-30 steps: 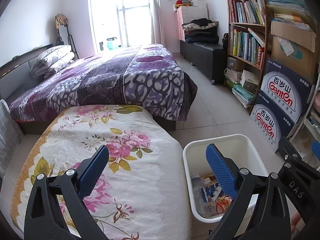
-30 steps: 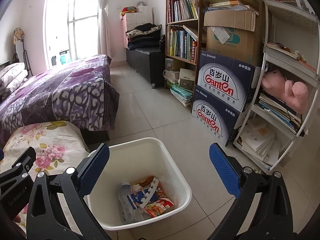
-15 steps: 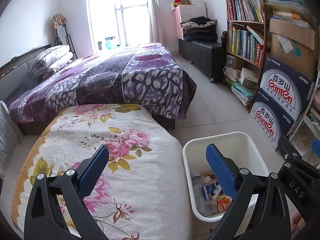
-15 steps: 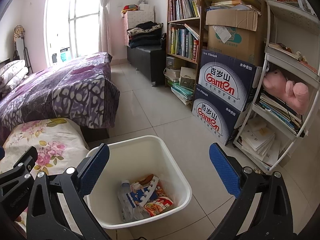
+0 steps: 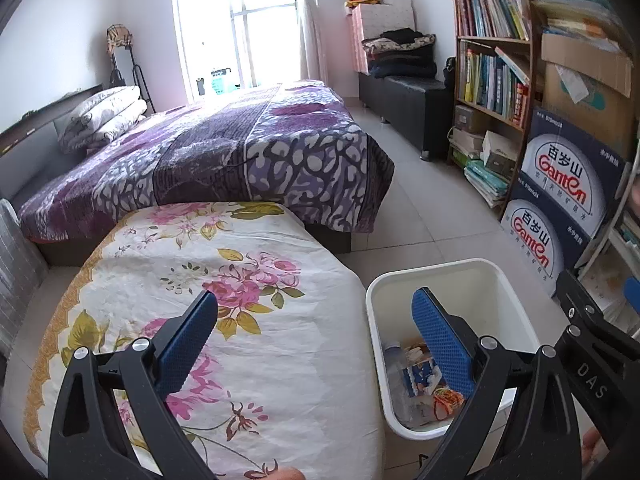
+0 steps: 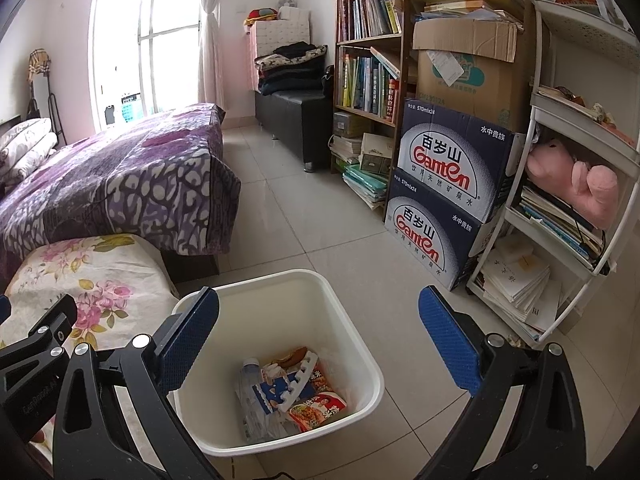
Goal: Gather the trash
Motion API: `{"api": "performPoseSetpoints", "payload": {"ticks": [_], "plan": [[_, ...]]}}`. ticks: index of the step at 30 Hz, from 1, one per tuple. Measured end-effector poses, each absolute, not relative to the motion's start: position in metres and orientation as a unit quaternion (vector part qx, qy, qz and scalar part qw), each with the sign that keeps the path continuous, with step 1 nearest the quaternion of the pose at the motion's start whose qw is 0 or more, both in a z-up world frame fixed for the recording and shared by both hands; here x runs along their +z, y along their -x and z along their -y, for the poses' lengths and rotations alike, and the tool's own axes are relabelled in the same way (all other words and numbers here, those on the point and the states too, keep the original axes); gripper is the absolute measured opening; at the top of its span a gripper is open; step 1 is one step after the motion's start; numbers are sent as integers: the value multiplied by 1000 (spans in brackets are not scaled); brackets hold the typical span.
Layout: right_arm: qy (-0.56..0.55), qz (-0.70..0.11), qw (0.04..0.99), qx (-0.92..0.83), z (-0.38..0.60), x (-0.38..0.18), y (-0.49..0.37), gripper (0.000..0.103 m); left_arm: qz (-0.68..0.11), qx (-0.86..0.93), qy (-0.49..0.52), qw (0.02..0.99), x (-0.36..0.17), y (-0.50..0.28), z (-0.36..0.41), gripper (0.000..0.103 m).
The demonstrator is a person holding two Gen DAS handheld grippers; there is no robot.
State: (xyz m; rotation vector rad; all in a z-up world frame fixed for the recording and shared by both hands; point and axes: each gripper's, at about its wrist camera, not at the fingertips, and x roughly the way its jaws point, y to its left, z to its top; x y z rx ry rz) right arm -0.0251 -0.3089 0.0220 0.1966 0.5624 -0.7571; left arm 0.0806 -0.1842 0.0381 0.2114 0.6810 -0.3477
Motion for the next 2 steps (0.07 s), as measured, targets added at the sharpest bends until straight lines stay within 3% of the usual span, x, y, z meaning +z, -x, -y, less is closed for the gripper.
{"api": "performPoseSetpoints", "payload": {"ticks": [2], "plan": [[-94, -271, 886, -364, 308, 21, 25, 96, -333, -168, -102, 922, 37, -80, 184, 95]]}}
